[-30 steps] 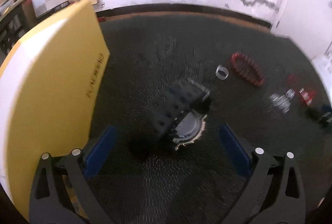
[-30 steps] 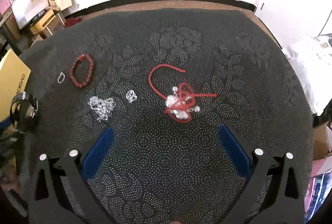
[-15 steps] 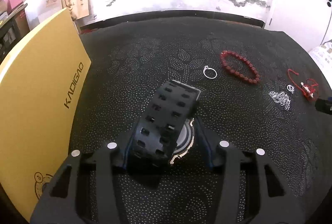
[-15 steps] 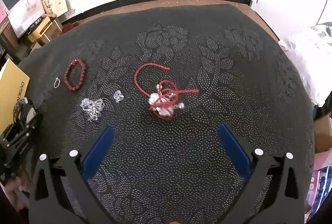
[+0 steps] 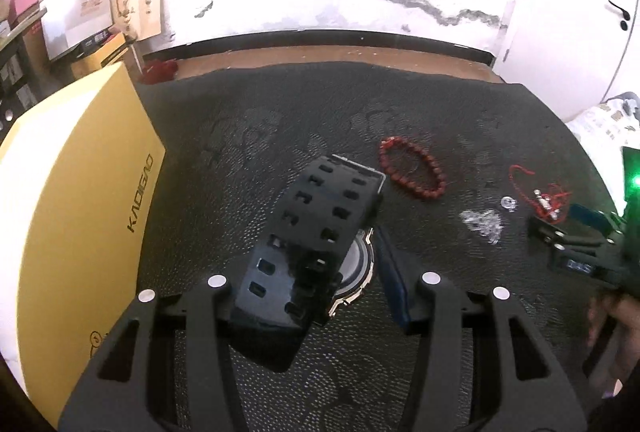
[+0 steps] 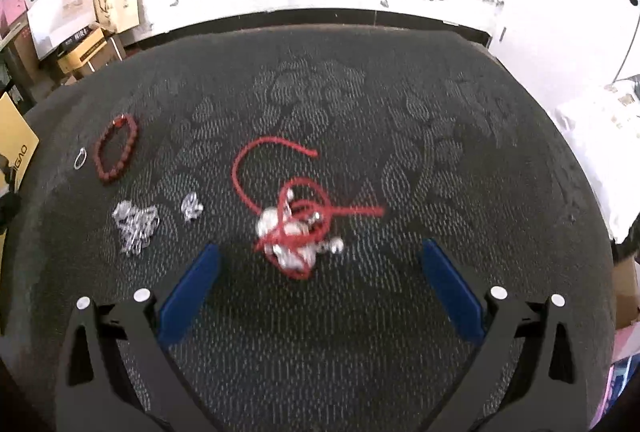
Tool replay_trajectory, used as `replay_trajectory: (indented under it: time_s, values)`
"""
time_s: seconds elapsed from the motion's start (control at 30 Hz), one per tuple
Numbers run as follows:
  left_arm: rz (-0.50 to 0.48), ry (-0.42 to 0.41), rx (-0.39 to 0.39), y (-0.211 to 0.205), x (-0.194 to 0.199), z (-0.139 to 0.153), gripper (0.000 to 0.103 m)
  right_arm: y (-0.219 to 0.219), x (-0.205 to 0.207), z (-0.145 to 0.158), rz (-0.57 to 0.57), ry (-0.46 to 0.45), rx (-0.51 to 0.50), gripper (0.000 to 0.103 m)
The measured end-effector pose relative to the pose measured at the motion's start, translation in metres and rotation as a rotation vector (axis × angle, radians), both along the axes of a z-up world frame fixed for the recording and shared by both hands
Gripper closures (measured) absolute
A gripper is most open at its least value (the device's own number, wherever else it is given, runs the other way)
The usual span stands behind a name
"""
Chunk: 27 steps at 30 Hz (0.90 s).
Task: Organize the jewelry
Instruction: 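Grasp the black wristwatch with the left tool while the right tool grasps the red cord, then carry the watch into the white box and open the left tool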
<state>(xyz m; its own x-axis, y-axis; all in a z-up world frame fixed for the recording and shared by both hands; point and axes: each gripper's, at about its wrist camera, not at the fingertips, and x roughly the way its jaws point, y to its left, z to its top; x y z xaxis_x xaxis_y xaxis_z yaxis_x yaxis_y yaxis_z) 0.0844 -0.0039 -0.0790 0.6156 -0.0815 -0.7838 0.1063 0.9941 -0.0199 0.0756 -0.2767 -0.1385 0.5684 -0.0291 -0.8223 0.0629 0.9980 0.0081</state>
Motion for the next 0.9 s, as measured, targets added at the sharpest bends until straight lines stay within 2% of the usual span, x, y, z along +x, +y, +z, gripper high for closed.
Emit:
replay_trajectory:
  time_s: [0.03, 0.07, 0.13, 0.17, 0.27, 0.3, 0.4, 0.57, 0.73, 0.9]
  values:
    - [-0.005, -0.001, -0.003, -0.001, -0.001, 0.002, 0.053, 0.001, 0.001, 0.002, 0.013, -0.013, 0.003, 0.024]
    - [-0.007, -0.003, -0.003, -0.002, -0.002, 0.004, 0.053, 0.003, 0.0, 0.004, 0.022, -0.021, 0.004, 0.047]
    - [-0.005, -0.002, 0.001, -0.003, -0.003, 0.006, 0.053, 0.01, 0.001, 0.007, 0.033, -0.021, 0.008, 0.067]
    - [-0.003, 0.001, 0.004, -0.002, -0.003, 0.007, 0.053, 0.014, 0.002, 0.008, 0.042, -0.017, -0.001, 0.074]
    - [0.011, 0.013, 0.002, 0.003, -0.004, 0.01, 0.053, 0.02, 0.004, 0.01, 0.037, -0.003, -0.016, 0.081]
    - [0.016, 0.015, 0.004, 0.005, -0.004, 0.011, 0.053, 0.021, 0.004, 0.013, 0.034, -0.005, -0.014, 0.089]
    - [0.029, 0.023, 0.003, 0.008, -0.006, 0.019, 0.053, 0.022, 0.004, 0.03, 0.007, -0.01, 0.014, 0.089]
    - [0.024, 0.009, 0.013, 0.013, -0.012, 0.047, 0.053, 0.035, -0.006, 0.084, 0.004, -0.078, 0.065, 0.089]
    - [0.034, -0.061, 0.007, 0.029, -0.03, 0.093, 0.053, 0.068, -0.022, 0.144, 0.068, -0.153, 0.097, 0.089]
    - [0.083, -0.118, -0.012, 0.064, -0.049, 0.131, 0.053, 0.12, -0.037, 0.181, 0.171, -0.205, 0.124, 0.089]
